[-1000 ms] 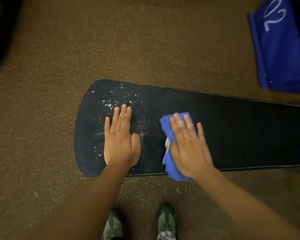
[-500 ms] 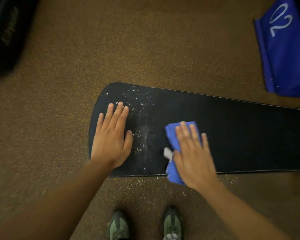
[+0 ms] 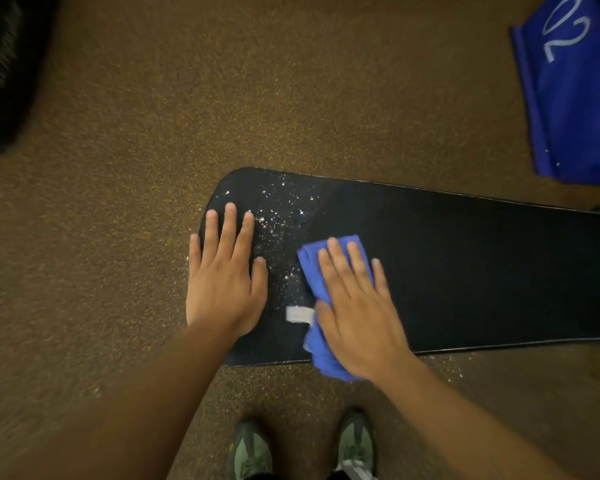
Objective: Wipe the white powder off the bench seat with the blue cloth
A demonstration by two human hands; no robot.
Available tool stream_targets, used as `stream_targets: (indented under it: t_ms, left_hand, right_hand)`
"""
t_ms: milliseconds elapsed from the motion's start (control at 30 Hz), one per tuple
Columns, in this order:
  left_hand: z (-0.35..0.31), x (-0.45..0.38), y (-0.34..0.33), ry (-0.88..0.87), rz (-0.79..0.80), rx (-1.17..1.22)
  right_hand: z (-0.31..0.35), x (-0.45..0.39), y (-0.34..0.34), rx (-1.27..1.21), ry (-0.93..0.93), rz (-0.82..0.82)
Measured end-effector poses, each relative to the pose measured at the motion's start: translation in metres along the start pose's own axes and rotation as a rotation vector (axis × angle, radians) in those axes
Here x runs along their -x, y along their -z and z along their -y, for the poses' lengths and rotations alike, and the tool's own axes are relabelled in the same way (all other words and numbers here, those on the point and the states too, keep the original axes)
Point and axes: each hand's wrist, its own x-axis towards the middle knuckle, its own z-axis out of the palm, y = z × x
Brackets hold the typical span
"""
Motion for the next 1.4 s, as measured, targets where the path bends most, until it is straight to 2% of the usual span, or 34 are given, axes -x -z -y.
stream_targets:
  t_ms: [67,133,200,233,300,367,467,567,667,733,800,900,967,1100,1200,1267,1333,1400]
  left_hand:
    - [-0.001,0.000,0.000,0.004,-0.004,-0.001]
    - [-0.002,0.001,-0.001,0.006,-0.007,-0.009]
    - [-0.001,0.000,-0.003,0.003,-0.013,-0.011]
    - [-0.001,0.000,-0.003,0.001,-0.012,-0.005]
    - [-0.001,0.000,-0.003,0.001,-0.023,0.014]
    - [0.000,0.000,-0.002,-0.014,-0.019,0.034]
    - [0.003,0.001,0.000,-0.025,-0.024,0.034]
    - [0.002,0.002,0.000,-0.028,-0.031,0.022]
    - [0.003,0.001,-0.001,-0.032,-0.034,0.024]
    - [0.004,0.001,-0.002,-0.033,-0.034,0.038]
    - [0.005,0.001,-0.003,-0.036,-0.041,0.050]
    - [0.004,0.002,-0.002,-0.047,-0.039,0.055]
    - [0.005,0.003,0.000,-0.046,-0.030,0.056]
    - [0.003,0.003,0.001,-0.031,-0.034,0.055]
    - [0.003,0.003,-0.001,-0.035,-0.036,0.084]
    - [0.005,0.002,-0.001,-0.054,-0.047,0.120]
    - [0.008,0.002,0.000,-0.071,-0.054,0.162]
    - [0.010,0.003,0.001,-0.077,-0.057,0.189]
  right_hand:
    - [-0.036,0.000,0.006,0.029,-0.067,-0.003]
    - [-0.062,-0.038,0.015,0.017,-0.296,-0.039]
    - [-0.055,-0.086,0.022,-0.071,-0.510,-0.094]
    - [-0.038,-0.099,0.019,-0.076,-0.535,-0.119]
    - [0.007,-0.097,0.006,-0.013,-0.362,-0.136]
    - [0.040,-0.052,-0.003,0.013,-0.103,-0.052]
    - [0.022,0.012,-0.004,0.004,0.094,0.029]
    - [-0.017,-0.003,0.002,0.017,-0.008,0.026]
    - [-0.013,-0.074,0.012,-0.025,-0.251,-0.066]
    - [-0.001,-0.099,0.013,-0.028,-0.325,-0.090]
    - [0.014,-0.087,0.007,0.008,-0.241,-0.087]
    - [0.021,-0.020,-0.001,0.041,-0.007,-0.029]
    - [0.001,0.006,-0.003,0.040,-0.007,0.000]
    - [-0.036,-0.043,0.015,-0.005,-0.316,0.005]
    - [-0.007,-0.113,0.022,-0.041,-0.416,-0.060]
    - [0.033,-0.112,0.011,0.035,-0.285,-0.100]
    - [0.062,-0.064,0.001,0.046,-0.083,-0.046]
    - [0.054,-0.013,-0.002,0.024,0.051,0.022]
